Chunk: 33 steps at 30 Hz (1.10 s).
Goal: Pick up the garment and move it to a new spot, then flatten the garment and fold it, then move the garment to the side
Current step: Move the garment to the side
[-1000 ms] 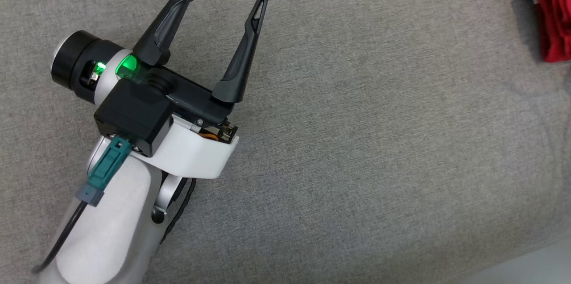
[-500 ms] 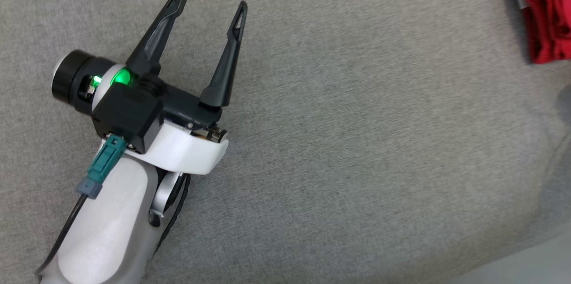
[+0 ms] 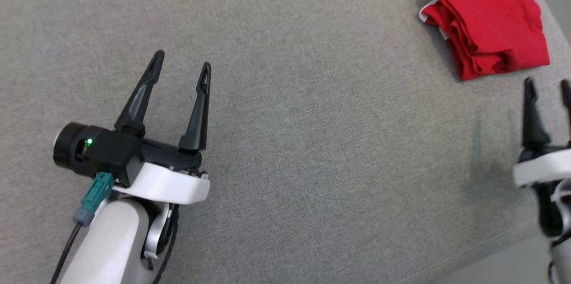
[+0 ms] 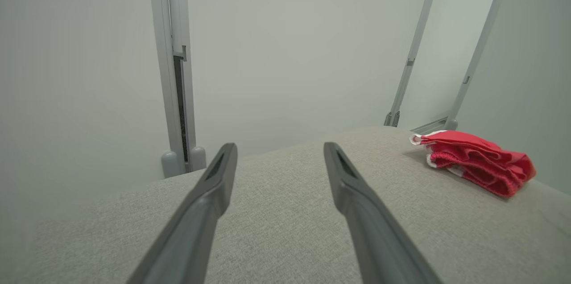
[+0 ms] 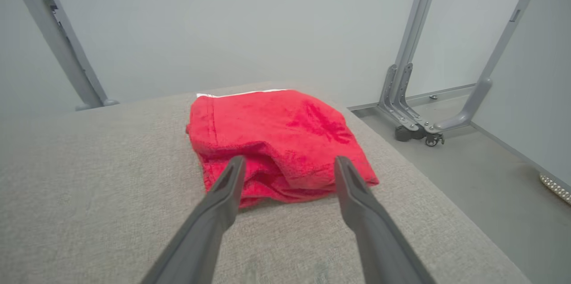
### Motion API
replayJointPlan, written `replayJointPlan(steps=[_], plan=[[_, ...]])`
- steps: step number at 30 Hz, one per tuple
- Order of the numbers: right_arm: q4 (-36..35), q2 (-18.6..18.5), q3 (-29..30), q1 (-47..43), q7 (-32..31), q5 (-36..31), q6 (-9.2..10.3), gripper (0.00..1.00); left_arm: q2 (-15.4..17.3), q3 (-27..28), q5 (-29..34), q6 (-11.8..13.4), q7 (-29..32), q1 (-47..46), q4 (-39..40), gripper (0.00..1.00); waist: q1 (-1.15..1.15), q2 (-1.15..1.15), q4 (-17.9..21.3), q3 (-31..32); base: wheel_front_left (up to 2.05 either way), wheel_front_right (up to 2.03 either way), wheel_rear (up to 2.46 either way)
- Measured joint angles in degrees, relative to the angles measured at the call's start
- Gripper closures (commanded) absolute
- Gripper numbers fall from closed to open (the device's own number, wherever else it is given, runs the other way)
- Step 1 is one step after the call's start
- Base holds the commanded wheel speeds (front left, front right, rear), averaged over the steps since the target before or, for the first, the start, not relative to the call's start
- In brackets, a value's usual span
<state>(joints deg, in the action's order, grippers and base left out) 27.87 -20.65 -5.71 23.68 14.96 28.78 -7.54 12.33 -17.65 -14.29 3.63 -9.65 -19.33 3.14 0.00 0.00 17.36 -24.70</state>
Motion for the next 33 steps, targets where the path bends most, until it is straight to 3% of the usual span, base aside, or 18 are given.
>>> replayJointPlan(steps=[8,22,33], plan=[[-10.1,5.6,1.0,-6.5,0.0,-7.1,0.0,0.0,-0.9,0.8,-1.9,1.0,-1.7,2.7,-1.5,0.0,0.0,0.0,-4.4,3.0,0.0,0.0,0.0],[-22.1,9.5,4.2,-15.4,-7.0,-13.4,0.0,0.0,-2.6,4.9,-5.5,3.2,-4.8,10.9,-6.5,0.0,0.0,0.0,-17.7,9.2,0.0,0.0,0.0],[-27.5,12.4,5.7,-24.1,-12.2,-15.4,0.01,0.0,-2.1,4.8,-5.5,2.4,-5.3,16.4,-9.9,0.0,0.0,0.0,-20.7,17.1,0.0,0.0,0.0]])
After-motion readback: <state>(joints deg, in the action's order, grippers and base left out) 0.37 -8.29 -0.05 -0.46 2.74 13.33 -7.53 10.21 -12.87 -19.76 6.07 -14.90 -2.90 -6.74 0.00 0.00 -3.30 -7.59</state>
